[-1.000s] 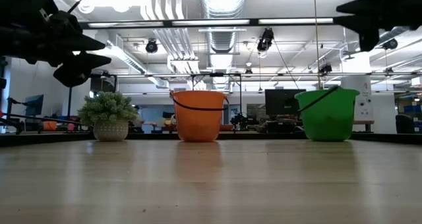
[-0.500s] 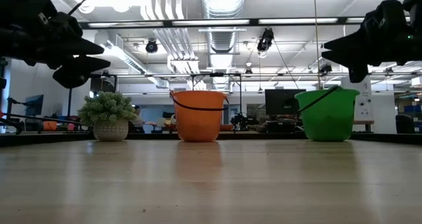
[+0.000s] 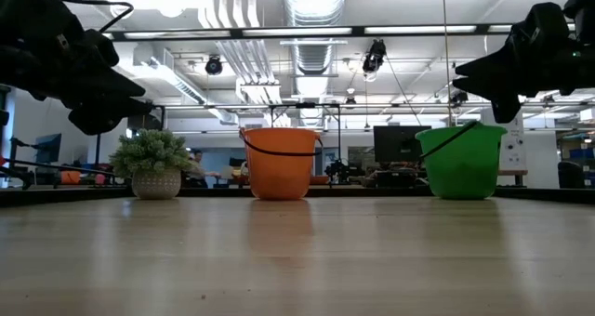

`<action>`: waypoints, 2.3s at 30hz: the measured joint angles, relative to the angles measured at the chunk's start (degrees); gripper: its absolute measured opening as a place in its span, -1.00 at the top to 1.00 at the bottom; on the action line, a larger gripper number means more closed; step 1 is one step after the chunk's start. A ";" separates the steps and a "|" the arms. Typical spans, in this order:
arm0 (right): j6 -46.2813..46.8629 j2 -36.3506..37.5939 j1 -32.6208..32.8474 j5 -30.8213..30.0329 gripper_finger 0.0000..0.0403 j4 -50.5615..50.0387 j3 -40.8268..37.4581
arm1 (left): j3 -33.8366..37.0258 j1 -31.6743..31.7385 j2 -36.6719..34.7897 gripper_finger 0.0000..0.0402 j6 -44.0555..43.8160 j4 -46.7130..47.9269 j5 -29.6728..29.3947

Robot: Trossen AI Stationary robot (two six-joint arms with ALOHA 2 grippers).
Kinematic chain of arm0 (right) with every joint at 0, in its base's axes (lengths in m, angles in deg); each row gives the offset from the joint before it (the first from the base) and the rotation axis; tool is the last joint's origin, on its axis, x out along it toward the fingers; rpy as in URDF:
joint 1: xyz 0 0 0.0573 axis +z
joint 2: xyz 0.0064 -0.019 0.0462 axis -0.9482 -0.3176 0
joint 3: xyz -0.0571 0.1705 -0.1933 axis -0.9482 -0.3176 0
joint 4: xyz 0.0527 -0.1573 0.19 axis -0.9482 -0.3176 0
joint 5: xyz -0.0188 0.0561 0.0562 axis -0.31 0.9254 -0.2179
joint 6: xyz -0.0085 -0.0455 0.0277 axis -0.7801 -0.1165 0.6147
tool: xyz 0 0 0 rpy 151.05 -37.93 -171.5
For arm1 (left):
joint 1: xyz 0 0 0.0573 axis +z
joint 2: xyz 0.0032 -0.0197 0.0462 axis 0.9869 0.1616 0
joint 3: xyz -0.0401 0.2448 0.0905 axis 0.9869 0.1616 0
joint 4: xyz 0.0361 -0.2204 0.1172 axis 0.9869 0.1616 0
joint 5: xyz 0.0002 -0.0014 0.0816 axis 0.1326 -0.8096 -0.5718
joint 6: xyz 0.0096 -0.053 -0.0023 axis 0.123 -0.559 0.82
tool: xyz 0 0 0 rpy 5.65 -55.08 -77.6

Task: Sort candy
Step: Return to Home Position

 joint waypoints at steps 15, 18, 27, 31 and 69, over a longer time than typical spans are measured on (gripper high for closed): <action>-0.91 -0.31 -0.02 0.02 0.39 -0.16 -0.04 | 0.00 0.00 0.68 0.26 0.00 -0.01 0.01; -0.91 -0.31 0.00 0.04 0.40 -0.17 -0.05 | 0.00 0.00 0.68 0.26 0.00 -0.01 0.01; -0.91 -0.31 0.00 0.08 0.39 -0.15 -0.09 | 0.02 0.00 0.68 0.26 -2.50 -0.01 0.01; -0.91 -0.33 0.00 0.09 0.38 -0.13 -0.09 | 0.02 0.00 0.68 0.26 -5.08 -0.01 0.01; -0.94 -0.45 -0.01 0.17 0.36 0.07 -0.13 | -5.65 0.09 -1.65 0.26 -5.10 -1.38 63.48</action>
